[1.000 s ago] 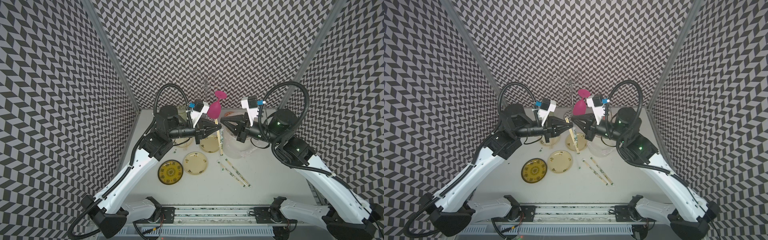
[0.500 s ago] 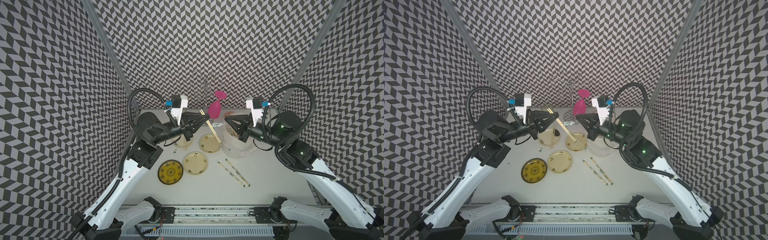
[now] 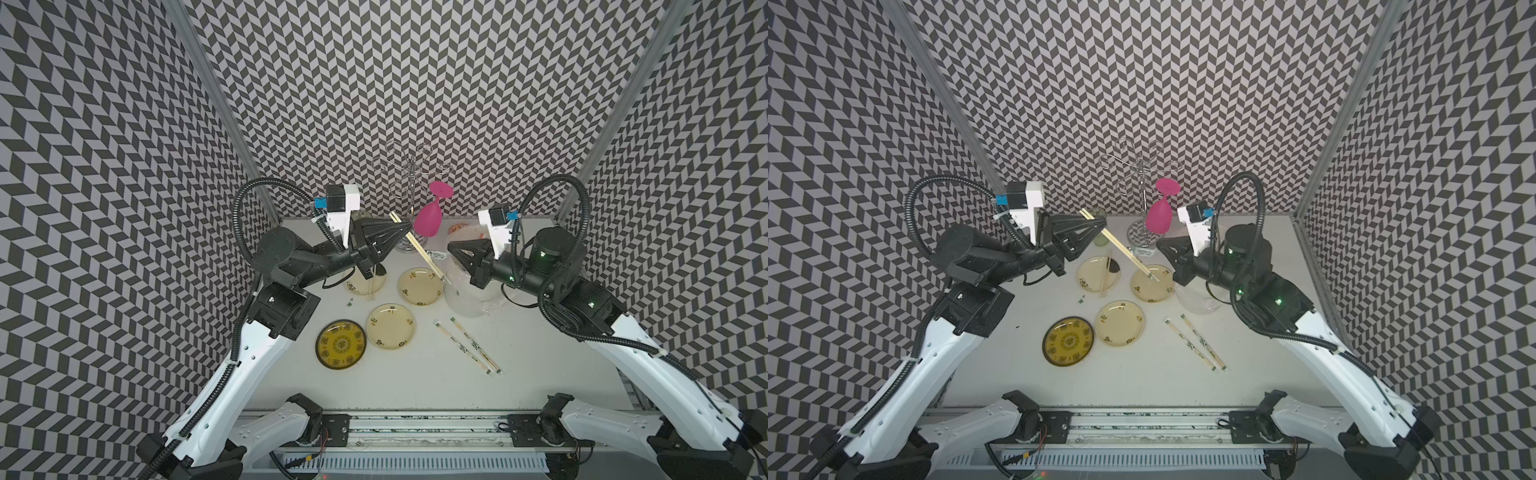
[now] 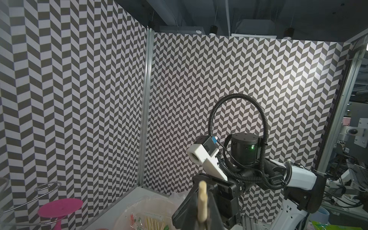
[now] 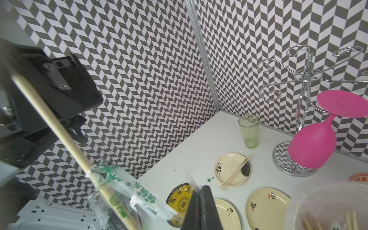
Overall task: Remove the packaging of disposable chopsticks
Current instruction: Remove the packet bag from the disposable chopsticks, then place the packet bag in the trash bin.
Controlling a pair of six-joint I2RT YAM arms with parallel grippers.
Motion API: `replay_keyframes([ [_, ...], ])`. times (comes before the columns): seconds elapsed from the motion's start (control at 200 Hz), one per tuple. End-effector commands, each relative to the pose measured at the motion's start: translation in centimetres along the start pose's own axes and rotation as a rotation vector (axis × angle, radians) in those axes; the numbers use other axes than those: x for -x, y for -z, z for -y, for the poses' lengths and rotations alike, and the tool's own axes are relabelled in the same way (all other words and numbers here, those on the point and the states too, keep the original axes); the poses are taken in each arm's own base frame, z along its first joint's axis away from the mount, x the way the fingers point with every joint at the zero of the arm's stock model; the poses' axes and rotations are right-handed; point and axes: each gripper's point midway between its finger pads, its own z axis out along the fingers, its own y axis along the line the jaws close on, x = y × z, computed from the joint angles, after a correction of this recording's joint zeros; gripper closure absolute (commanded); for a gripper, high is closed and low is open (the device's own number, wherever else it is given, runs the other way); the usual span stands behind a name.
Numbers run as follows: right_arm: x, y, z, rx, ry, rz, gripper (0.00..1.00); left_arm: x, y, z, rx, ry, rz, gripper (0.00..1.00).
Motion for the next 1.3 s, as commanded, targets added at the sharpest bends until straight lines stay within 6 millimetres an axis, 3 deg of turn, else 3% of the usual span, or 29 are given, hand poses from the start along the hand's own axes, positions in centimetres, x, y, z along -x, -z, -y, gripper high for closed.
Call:
replay_keyframes([
  [0.0,-0.6,0.4,1.8,-0.102,0.012,-0.001,1.00,3.2,1.7,0.9,0.054,-0.080,0.081,1.00],
  [0.165,-1.1,0.3,2.6,-0.137,0.008,0.000,1.00,4.2,3.1,1.1,0.117,-0.124,0.112,1.00],
  [0.411,0.7,0.1,2.0,-0.112,0.011,0.047,1.00,5.5,4.1,1.6,0.153,-0.153,0.155,1.00],
  [0.556,3.8,1.5,0.6,-0.082,0.021,0.118,1.00,6.6,5.2,2.0,0.206,-0.195,0.169,1.00],
  [0.676,7.1,3.8,-0.1,-0.103,0.050,0.213,1.00,6.4,6.6,1.9,0.275,-0.206,0.173,1.00],
  [0.806,9.5,5.7,1.1,-0.219,0.084,0.294,1.00,5.3,7.7,1.3,0.338,-0.201,0.160,1.00],
  [0.956,11.3,6.1,2.8,-0.331,0.097,0.328,1.00,4.4,8.0,1.0,0.355,-0.185,0.144,1.00],
  [1.156,12.1,5.7,5.5,-0.463,0.117,0.323,1.00,4.5,8.7,1.2,0.374,-0.204,0.145,1.00],
  [1.292,11.7,5.6,7.9,-0.539,0.111,0.317,1.00,3.3,8.7,0.8,0.380,-0.193,0.125,1.00],
])
